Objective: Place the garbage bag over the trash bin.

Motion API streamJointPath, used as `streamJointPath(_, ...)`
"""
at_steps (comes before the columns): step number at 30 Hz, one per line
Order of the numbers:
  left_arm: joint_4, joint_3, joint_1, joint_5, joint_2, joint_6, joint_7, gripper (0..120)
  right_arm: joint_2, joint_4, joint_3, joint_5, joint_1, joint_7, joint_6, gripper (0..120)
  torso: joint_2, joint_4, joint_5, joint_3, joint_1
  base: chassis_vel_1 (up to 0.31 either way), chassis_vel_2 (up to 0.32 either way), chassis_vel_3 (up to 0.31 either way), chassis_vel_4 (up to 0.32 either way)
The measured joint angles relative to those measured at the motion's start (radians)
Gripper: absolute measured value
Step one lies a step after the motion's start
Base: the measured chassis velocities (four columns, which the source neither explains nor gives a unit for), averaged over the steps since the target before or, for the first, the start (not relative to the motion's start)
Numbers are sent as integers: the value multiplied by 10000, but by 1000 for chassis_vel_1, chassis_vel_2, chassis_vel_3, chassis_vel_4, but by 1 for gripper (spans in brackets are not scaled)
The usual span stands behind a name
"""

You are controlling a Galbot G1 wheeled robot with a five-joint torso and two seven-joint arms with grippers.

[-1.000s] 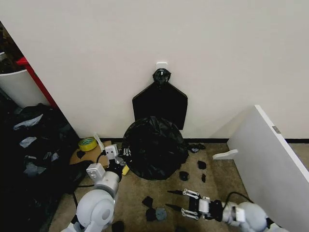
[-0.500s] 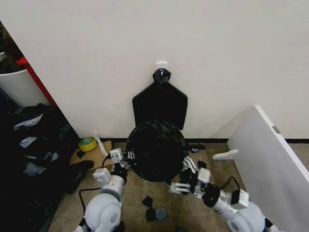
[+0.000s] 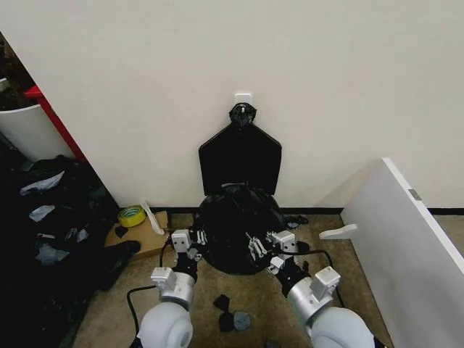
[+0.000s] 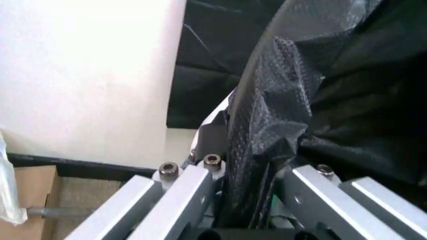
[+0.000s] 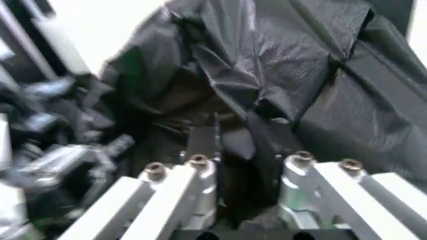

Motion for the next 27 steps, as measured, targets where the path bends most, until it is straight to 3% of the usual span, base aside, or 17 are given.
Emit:
streamJointPath(3,111,198,69,477,-57,-208,-5,1,251,-329,-347,-39,411,687,-648,0,0,-1,-1,0,0,0,0,0,0)
streamJointPath(12,288,519,105,1016,-151,-430,-6,1,638,-1218,-1052,45,1453,1370,-1439,0,0,0,0,0,0,0,0,0,0)
streamJointPath(27,378,719,498,1878,-102,-768,121,1,500,-2017,-1147,150,2340,1656,-2264,0,0,-1,0,0,0,0,0,0,0)
